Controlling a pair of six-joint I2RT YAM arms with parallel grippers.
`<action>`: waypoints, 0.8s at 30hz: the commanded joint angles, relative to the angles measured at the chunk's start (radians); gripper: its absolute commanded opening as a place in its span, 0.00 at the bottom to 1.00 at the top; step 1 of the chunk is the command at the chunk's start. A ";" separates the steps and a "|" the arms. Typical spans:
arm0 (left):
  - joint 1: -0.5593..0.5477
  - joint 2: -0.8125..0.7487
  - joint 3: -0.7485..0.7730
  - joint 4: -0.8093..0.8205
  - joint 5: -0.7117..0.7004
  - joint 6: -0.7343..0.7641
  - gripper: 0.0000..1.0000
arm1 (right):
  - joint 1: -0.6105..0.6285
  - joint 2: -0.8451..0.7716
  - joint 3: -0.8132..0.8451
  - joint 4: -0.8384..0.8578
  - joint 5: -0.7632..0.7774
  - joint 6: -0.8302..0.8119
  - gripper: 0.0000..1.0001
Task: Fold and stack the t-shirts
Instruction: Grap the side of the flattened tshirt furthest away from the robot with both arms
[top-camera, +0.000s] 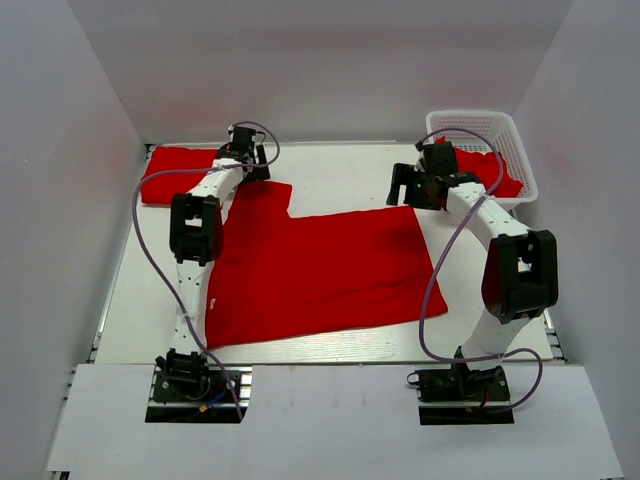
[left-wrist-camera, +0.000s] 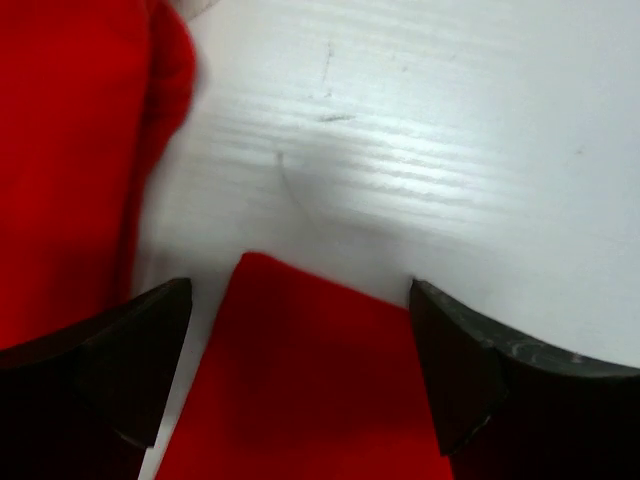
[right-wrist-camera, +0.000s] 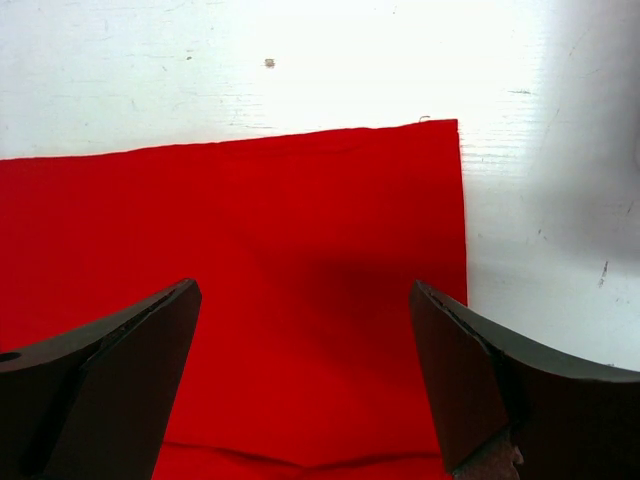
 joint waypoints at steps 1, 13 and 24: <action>-0.001 0.018 0.008 0.020 0.020 0.005 0.98 | -0.007 0.010 0.028 0.005 0.014 -0.018 0.91; -0.001 0.009 -0.112 0.056 0.082 0.014 0.13 | -0.013 0.039 0.043 0.008 0.045 0.005 0.91; -0.001 -0.115 -0.233 0.205 0.100 0.059 0.00 | -0.004 0.160 0.132 0.058 0.128 0.100 0.91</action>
